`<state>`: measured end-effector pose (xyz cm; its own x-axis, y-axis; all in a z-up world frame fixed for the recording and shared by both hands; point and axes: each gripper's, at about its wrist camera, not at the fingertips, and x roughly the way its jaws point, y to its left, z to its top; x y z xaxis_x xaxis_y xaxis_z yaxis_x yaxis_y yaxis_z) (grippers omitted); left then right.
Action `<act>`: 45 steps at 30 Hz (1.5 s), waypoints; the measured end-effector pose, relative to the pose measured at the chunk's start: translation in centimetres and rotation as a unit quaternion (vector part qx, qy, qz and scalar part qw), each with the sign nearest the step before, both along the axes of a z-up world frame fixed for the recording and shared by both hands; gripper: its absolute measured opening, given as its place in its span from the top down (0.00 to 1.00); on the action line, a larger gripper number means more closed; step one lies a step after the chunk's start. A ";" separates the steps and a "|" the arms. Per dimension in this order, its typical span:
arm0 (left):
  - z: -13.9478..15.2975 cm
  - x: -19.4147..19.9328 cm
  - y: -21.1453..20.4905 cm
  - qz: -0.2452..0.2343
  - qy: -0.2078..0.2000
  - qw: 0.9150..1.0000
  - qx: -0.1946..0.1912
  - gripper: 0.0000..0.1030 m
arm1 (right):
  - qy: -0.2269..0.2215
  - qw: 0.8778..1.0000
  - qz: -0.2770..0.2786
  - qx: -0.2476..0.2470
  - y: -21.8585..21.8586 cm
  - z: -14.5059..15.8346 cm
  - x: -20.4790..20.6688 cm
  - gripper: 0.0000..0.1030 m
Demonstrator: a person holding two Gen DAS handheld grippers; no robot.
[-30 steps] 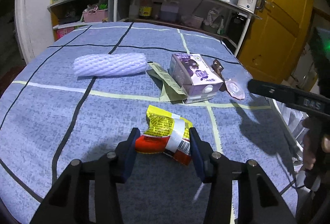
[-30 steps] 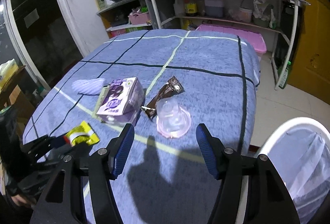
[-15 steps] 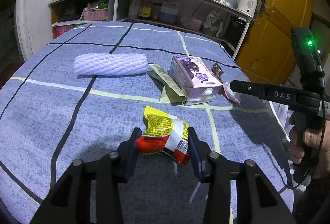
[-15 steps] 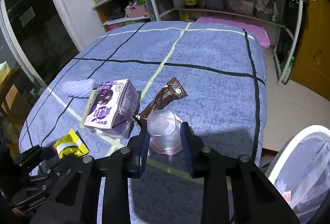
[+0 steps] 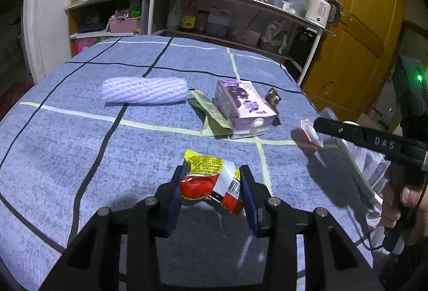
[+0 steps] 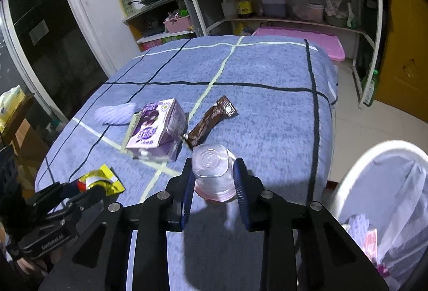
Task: Collect trash
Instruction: 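Carry the snack packet and clear cup over the bin and open both grippers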
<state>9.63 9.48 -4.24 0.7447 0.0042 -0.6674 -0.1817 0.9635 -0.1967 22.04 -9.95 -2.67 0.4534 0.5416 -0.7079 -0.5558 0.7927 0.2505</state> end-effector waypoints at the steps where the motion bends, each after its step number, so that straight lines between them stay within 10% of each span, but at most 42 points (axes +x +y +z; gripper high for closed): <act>1: 0.1 -0.2 -0.2 -0.001 -0.001 1.000 0.000 0.61 | -0.001 1.000 -0.001 0.002 -0.2 0.1 -0.3 0.71; 45: 4.9 3.4 -15.1 -0.177 -0.042 0.983 -0.004 0.63 | -0.021 0.990 -0.136 0.027 -16.8 2.1 -6.8 0.71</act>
<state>13.05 -5.63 0.63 0.7510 -0.2705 -0.6023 0.1823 0.9617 -0.2046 15.21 -26.78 -0.54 0.6163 0.4325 -0.6581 -0.3345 0.9003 0.2785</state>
